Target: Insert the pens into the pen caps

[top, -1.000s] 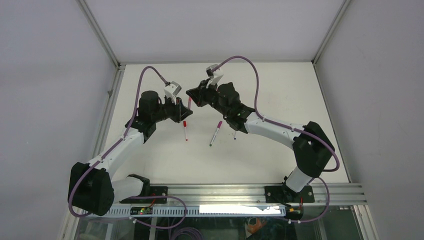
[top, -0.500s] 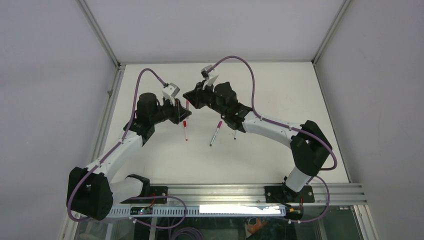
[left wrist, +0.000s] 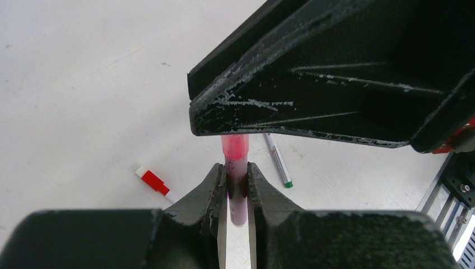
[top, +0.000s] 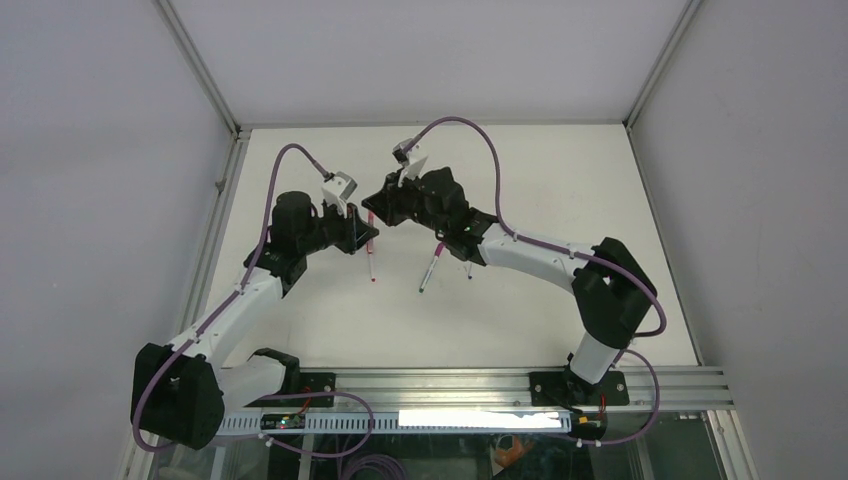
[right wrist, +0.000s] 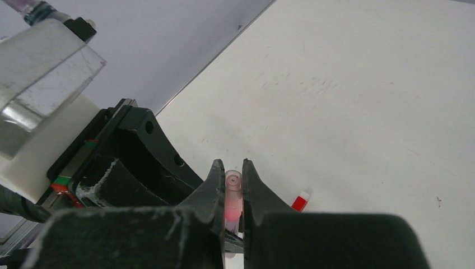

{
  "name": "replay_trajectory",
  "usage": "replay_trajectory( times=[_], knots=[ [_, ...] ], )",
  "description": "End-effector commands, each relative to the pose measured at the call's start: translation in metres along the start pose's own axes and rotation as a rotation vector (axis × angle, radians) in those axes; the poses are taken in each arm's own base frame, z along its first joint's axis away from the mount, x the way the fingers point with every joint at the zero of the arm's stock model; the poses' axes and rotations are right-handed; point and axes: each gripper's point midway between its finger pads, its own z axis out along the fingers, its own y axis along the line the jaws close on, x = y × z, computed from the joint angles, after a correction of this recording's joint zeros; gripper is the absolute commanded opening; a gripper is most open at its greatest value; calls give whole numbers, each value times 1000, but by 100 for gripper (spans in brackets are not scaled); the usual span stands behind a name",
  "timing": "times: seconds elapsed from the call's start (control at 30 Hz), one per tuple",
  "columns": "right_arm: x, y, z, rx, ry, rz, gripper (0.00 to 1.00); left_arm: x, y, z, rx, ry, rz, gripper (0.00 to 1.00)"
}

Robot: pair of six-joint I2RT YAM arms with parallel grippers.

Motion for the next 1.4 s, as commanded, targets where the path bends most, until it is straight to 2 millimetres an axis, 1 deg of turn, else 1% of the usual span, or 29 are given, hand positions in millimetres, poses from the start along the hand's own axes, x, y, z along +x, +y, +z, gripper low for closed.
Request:
replay_trajectory(
  times=[0.0, 0.27, 0.37, 0.43, 0.5, 0.6, 0.67, 0.7, 0.77, 0.83, 0.9, 0.93, 0.97, 1.03, 1.1, 1.23, 1.3, 1.37],
  knots=[
    [262, -26, -115, 137, 970, 107, 0, -263, -76, -133, 36, -1025, 512, 0],
    [261, -41, -118, 203, 961, 139, 0, -257, -74, -128, 38, -996, 498, 0],
    [260, -43, -119, 210, 954, 151, 0, -254, -73, -125, 41, -981, 496, 0],
    [257, -45, -116, 215, 940, 155, 0, -251, -72, -120, 49, -954, 490, 0],
    [249, -49, -112, 223, 909, 153, 0, -247, -71, -113, 57, -928, 481, 0],
    [227, -55, -100, 237, 826, 163, 0, -239, -66, -102, 64, -887, 463, 0],
    [207, -58, -90, 235, 750, 174, 0, -232, -63, -95, 66, -853, 451, 0],
    [195, -59, -84, 232, 706, 181, 0, -226, -60, -88, 73, -818, 441, 0],
    [168, -61, -72, 216, 607, 195, 8, -214, -57, -72, 99, -751, 418, 0],
    [136, -64, -61, 207, 486, 209, 13, -202, -54, -58, 126, -697, 387, 0],
    [106, -70, -54, 216, 375, 215, 14, -188, -47, -44, 132, -649, 347, 0],
    [84, -73, -48, 211, 300, 215, 13, -180, -41, -36, 127, -625, 325, 0],
    [73, -77, -46, 217, 270, 216, 12, -175, -36, -31, 114, -607, 304, 0],
    [57, -85, -44, 227, 235, 216, 11, -165, -28, -22, 95, -573, 270, 0],
    [47, -92, -43, 235, 215, 207, 11, -156, -22, -16, 80, -543, 239, 0],
    [35, -111, -46, 270, 185, 209, 9, -138, -13, -9, 45, -501, 186, 0],
    [25, -122, -51, 302, 156, 220, 8, -128, -8, -5, 22, -482, 166, 0],
    [20, -133, -58, 343, 143, 232, 7, -116, -3, -2, -3, -456, 149, 0]
  ],
)
